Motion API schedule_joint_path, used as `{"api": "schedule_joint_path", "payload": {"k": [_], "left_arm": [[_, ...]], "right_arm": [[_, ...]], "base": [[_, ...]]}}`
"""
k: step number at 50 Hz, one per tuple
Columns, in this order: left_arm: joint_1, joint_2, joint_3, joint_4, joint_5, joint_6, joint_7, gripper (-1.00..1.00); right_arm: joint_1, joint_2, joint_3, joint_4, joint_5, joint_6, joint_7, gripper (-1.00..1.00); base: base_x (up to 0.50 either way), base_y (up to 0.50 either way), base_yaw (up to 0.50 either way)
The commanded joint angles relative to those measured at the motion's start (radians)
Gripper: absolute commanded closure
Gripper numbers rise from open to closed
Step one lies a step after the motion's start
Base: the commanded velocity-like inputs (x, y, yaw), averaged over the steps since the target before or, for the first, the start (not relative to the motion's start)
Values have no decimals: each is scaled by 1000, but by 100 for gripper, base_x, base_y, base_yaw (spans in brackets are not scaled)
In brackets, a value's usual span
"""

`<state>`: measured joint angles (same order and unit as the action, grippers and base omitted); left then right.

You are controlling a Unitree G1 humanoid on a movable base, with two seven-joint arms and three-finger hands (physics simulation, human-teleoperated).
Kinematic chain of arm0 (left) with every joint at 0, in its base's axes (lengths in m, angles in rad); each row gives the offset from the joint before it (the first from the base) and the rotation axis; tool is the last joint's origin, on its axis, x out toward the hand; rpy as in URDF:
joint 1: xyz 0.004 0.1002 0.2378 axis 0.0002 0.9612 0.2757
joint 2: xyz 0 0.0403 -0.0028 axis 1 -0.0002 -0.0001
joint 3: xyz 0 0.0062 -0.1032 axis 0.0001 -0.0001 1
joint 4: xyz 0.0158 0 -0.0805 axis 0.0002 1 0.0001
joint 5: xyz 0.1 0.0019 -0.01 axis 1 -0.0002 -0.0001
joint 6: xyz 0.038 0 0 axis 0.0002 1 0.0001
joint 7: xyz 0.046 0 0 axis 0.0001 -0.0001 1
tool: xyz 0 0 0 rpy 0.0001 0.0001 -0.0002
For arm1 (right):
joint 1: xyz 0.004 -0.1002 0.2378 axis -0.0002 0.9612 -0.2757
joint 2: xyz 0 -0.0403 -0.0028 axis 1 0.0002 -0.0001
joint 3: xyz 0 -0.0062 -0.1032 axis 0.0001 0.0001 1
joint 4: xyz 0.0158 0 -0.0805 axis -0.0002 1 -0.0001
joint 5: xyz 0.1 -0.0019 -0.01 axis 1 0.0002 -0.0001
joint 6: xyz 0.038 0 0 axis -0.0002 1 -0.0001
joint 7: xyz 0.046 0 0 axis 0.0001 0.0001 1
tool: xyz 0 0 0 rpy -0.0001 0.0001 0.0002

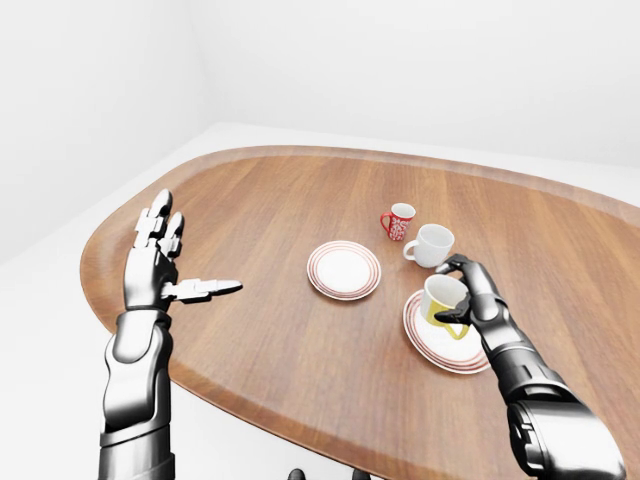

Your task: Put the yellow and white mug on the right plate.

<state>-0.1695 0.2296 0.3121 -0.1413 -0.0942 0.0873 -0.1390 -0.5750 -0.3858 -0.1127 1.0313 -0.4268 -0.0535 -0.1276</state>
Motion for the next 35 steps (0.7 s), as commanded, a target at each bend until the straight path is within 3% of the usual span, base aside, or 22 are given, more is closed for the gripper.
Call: {"api": "schedule_joint_path", "payload": {"k": [1, 10, 35], "left_arm": [[1, -2, -1, -1, 2, 0, 0, -88], [7, -9, -9, -1, 8, 0, -1, -88], [9, -14, -15, 6, 18, 0, -2, -88]], "right_arm": [[-33, -51, -6, 142, 1, -34, -47, 100], [-42, -77, -10, 194, 18, -34, -59, 100], [-92, -66, -14, 268, 35, -34, -122, 100]], "base": [[0, 0, 0], [0, 0, 0], [0, 0, 0]]}}
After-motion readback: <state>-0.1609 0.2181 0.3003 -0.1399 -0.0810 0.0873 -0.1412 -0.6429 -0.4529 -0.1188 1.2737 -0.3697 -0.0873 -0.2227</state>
